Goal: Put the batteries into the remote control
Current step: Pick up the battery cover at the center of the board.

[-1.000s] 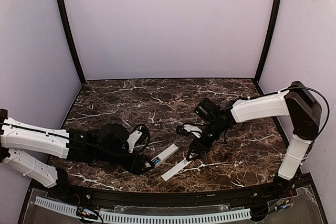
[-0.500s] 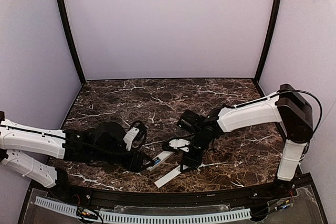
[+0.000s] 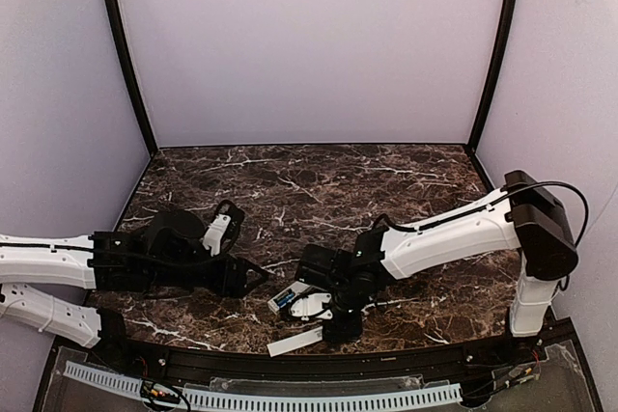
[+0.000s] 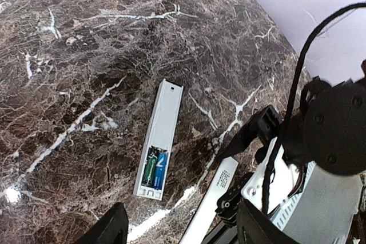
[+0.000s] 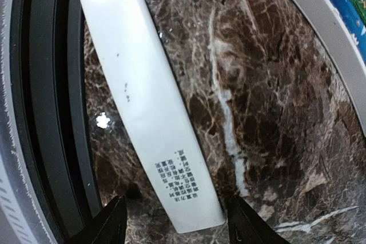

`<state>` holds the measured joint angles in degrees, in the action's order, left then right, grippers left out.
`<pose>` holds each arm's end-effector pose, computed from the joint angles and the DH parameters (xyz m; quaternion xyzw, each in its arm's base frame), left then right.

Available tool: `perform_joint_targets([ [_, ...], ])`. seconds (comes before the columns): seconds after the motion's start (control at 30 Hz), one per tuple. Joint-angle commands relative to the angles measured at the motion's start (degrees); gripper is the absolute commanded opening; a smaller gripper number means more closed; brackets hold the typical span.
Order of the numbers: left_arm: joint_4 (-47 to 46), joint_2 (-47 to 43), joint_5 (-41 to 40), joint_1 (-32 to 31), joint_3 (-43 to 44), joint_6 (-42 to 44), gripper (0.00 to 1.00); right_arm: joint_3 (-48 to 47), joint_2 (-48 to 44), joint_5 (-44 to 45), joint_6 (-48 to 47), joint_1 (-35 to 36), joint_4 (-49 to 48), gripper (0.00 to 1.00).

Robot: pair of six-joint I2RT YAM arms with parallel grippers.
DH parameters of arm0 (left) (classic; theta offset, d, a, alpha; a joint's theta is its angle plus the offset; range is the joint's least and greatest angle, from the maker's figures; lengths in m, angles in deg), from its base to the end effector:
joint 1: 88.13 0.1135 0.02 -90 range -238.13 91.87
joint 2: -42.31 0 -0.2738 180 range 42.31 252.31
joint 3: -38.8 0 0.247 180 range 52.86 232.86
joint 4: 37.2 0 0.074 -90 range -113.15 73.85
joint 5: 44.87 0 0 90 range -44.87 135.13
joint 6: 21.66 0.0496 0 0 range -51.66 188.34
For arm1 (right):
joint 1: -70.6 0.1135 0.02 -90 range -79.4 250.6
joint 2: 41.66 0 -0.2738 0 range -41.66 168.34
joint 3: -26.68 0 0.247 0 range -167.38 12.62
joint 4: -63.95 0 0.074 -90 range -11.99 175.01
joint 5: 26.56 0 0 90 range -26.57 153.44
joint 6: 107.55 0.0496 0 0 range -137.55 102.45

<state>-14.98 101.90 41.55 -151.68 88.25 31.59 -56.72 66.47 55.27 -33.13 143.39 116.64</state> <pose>0.1047 -0.2035 0.2400 0.1883 0.8554 -0.3524 0.3298 0.0987 0.3425 0.1502 -0.6966 0.7055 0.1145 0.0620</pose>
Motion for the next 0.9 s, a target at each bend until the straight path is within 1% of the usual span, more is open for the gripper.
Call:
perform_joint_targets([
  [0.0, 3.00, -3.94, -1.02, 1.68, -1.05, -1.97, 0.66, 0.40, 7.33, 7.44, -0.20, 1.60, 4.62, 0.59],
  [0.07, 4.21, -4.45, -1.42, 1.89, -0.52, -1.88, 0.66, -1.03, 8.46, 7.93, -0.97, 1.73, 5.37, 0.58],
  [0.13, 4.97, -4.67, -1.85, 1.91, -0.06, -1.65, 0.66, -2.55, 10.32, 11.00, -1.75, 2.08, 6.35, 0.58],
  [0.23, 5.11, -4.94, -1.96, 2.00, 0.10, -1.58, 0.66, -4.04, 13.41, 11.94, -3.00, 3.11, 7.87, 0.52],
  [0.27, 5.37, -5.02, -2.01, 2.01, 0.22, -1.53, 0.66, -3.97, 14.08, 11.58, -3.22, 3.61, 8.02, 0.49],
  [0.33, 5.88, -5.28, -2.23, 2.07, 0.28, -1.44, 0.66, -3.28, 14.68, 10.50, -3.41, 4.63, 7.90, 0.39],
  [0.4, 6.00, -5.54, -2.30, 2.21, 0.22, -1.48, 0.66, -2.73, 14.98, 9.46, -3.50, 5.26, 7.85, 0.31],
  [0.47, 5.99, -5.69, -2.31, 2.34, 0.10, -1.56, 0.66, -2.44, 14.96, 8.88, -3.58, 5.75, 7.90, 0.27],
  [0.6, 5.84, -5.57, -2.32, 2.54, 0.01, -1.47, 0.66, -2.83, 13.13, 10.06, -3.17, 5.79, 7.75, 0.23],
  [0.87, 6.65, -5.70, -2.89, 2.55, 0.41, -1.21, 0.66, -4.15, 5.73, 15.42, -3.45, 5.86, 7.77, 0.22],
])
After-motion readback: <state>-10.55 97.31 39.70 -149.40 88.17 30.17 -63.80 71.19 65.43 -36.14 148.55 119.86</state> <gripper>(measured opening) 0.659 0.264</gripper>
